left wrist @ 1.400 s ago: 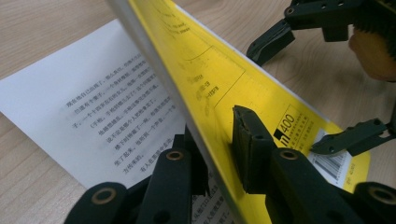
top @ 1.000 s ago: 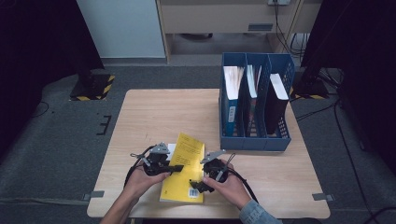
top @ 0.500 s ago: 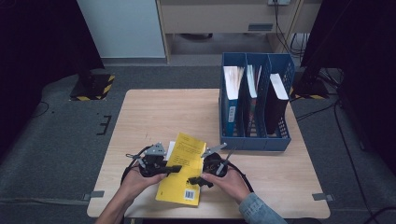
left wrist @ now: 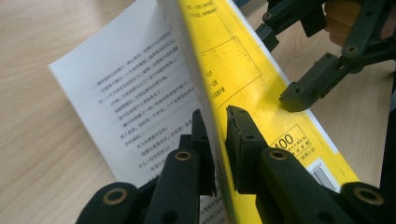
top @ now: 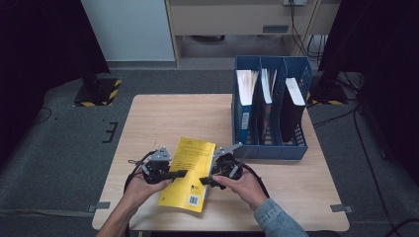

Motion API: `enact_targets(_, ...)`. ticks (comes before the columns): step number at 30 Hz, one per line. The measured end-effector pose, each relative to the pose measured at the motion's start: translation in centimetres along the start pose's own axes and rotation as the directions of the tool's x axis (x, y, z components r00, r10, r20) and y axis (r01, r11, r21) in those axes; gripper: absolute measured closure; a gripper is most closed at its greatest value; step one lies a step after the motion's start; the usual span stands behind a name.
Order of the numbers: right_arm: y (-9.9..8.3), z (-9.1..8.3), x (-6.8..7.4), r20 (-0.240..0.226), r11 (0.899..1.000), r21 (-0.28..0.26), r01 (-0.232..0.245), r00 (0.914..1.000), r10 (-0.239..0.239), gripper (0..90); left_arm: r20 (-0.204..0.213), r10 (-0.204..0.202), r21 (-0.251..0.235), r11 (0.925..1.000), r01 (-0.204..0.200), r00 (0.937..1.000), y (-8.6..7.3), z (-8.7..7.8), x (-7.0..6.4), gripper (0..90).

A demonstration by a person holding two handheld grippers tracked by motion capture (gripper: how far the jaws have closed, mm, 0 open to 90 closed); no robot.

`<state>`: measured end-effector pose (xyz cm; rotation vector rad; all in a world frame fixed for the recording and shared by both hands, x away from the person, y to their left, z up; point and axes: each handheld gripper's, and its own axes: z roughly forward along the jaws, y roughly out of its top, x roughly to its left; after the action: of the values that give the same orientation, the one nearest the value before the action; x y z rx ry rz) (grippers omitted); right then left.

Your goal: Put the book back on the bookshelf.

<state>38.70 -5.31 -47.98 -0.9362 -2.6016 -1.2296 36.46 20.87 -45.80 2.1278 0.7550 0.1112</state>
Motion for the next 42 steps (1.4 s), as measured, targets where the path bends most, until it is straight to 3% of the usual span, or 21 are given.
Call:
enact_targets(4, 1.3, -0.7, 0.2, -0.019, 0.999, 0.01, 0.031, 0.9993, -0.031, 41.4, 0.01, 0.005, -0.032, 0.9995, -0.005, 0.9999, 0.4, -0.8, 0.2, 82.3)
enact_targets(8, 2.3, -0.6, 0.7, -0.007, 0.998, 0.033, 0.051, 0.9987, -0.051, 41.4, 0.015, 0.003, -0.06, 0.9982, -0.002, 0.9999, 0.7, -1.3, 0.2, 82.6)
enact_targets(10, 3.1, -0.5, 1.1, 0.019, 0.996, 0.047, 0.075, 0.9969, -0.076, 42.8, 0.011, 0.003, -0.064, 0.998, -0.002, 0.9999, 0.8, -1.5, 0.3, 82.6)
enact_targets(15, 4.0, -0.4, 1.5, 0.078, 0.994, 0.07, 0.084, 0.9929, -0.089, 45.5, -0.02, 0.027, -0.056, 0.998, -0.028, 0.9994, 1.2, -1.7, 0.2, 82.0)
enact_targets(18, 4.3, -0.6, 1.6, 0.116, 0.99, 0.08, 0.116, 0.9853, -0.125, 51.6, -0.04, 0.038, -0.057, 0.9976, -0.04, 0.9985, 1.3, -1.8, 0.3, 82.1)
enact_targets(21, 4.7, -0.8, 1.6, 0.153, 0.984, 0.1, 0.145, 0.9753, -0.159, 56.0, -0.042, 0.023, -0.08, 0.9964, -0.026, 0.9988, 1.6, -1.8, 0.7, 83.1)
enact_targets(28, 5.2, -1.3, 1.4, 0.201, 0.987, 0.077, 0.138, 0.9679, -0.151, 61.8, -0.059, 0.015, -0.11, 0.9937, -0.022, 0.9982, 1.9, -2.1, 1.1, 82.2)
enact_targets(31, 5.2, -1.6, 1.3, 0.203, 0.989, 0.077, 0.129, 0.9688, -0.143, 64.6, -0.065, 0.014, -0.112, 0.9934, -0.021, 0.9978, 1.9, -2.4, 1.2, 80.8)
enact_targets(35, 5.3, -1.9, 1.4, 0.215, 0.987, 0.076, 0.139, 0.9645, -0.153, 67.1, -0.069, -0.007, -0.13, 0.9916, -0.002, 0.9976, 1.7, -2.9, 1.7, 78.4)
enact_targets(42, 5.6, -2.2, 1.7, 0.238, 0.983, 0.081, 0.167, 0.9542, -0.182, 69.9, -0.105, 0.0, -0.118, 0.9929, -0.013, 0.9944, 1.7, -3.0, 1.7, 77.2)
